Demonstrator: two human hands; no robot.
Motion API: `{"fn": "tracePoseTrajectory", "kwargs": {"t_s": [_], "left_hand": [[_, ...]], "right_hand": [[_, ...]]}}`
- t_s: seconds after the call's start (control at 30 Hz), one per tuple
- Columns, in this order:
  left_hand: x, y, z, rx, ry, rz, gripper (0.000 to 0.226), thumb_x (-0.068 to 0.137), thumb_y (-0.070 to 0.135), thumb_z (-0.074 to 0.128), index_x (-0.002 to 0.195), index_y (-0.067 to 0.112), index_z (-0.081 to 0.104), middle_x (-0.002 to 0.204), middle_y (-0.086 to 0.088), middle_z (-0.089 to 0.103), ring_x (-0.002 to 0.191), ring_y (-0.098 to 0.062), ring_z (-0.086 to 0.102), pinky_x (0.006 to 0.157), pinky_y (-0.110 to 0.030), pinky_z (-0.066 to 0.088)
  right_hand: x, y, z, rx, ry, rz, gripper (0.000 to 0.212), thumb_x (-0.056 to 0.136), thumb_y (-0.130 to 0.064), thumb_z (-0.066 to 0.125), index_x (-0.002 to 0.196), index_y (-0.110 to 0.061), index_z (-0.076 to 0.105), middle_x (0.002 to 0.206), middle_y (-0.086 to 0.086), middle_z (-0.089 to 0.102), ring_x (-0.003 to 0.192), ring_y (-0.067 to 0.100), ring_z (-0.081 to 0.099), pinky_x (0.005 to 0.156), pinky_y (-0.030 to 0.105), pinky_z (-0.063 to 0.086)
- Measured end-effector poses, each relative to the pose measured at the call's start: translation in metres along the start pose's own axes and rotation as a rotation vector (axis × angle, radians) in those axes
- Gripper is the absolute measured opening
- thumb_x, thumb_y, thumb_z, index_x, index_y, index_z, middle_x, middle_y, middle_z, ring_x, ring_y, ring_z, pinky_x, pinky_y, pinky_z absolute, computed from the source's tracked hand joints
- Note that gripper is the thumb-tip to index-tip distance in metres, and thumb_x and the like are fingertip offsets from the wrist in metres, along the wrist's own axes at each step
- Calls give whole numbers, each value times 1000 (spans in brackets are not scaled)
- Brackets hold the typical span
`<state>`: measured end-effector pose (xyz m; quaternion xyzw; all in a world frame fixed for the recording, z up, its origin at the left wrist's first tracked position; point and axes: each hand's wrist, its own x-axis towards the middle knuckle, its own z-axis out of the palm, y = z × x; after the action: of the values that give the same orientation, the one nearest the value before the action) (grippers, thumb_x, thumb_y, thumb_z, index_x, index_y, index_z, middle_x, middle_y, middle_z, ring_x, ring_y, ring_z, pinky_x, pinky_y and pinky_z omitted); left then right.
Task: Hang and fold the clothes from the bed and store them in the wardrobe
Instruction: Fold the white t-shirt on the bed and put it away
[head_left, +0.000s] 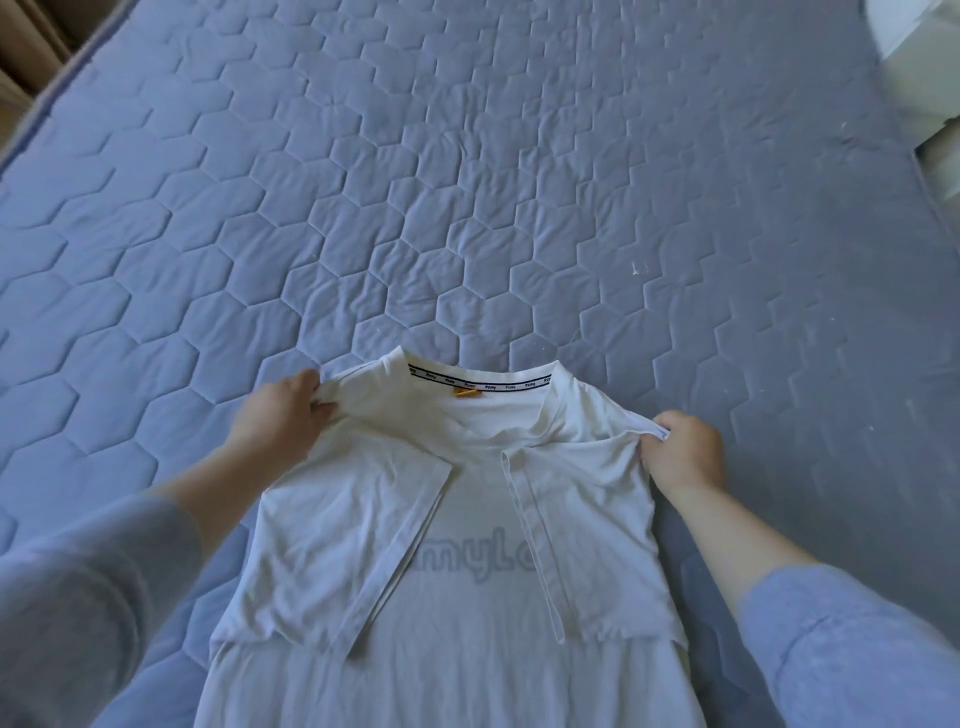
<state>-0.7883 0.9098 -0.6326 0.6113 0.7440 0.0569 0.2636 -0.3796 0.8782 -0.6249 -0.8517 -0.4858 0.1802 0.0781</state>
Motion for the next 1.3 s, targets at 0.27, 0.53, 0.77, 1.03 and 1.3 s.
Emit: {"fn": "tracePoseTrajectory", "kwargs": {"t_s": [0.27,0.53,0.77,1.03,1.3], "left_hand": [[-7,-7,14,-307,179,-89,24,83,29,71,93,10,58,84,-3,61,77,-23,53,55,-31,33],[-7,-6,-7,-124,172,47,15,73,-3,60,84,6,66,72,-10,60,69,-28,51,51,-30,34],[-32,-5,-19,-183,201,86,12,80,0,58,74,8,64,66,-10,61,68,-29,55,56,-35,42],[-100,-10,-46,-183,268,153,9,81,0,59,79,5,66,70,-15,65,69,-33,56,55,-34,37],[-243,-32,-36,-190,340,193,10,77,-3,61,72,5,62,60,-10,55,63,-30,50,50,-30,30]], "right_hand": [[-6,6,14,-8,51,14,10,83,-7,61,88,-4,69,91,22,68,86,39,62,66,33,41],[-7,-1,-2,39,80,18,12,84,-4,55,82,-1,67,85,21,66,82,38,60,63,34,39],[-33,5,-15,108,79,-11,9,80,-1,61,86,-1,68,83,21,67,77,36,58,62,33,38],[-109,39,-45,153,114,-32,8,83,-3,60,87,-4,67,82,20,66,73,31,51,62,32,36],[-239,96,-58,200,115,-67,9,83,-4,58,85,-6,67,77,17,65,74,34,55,62,35,40]]}}
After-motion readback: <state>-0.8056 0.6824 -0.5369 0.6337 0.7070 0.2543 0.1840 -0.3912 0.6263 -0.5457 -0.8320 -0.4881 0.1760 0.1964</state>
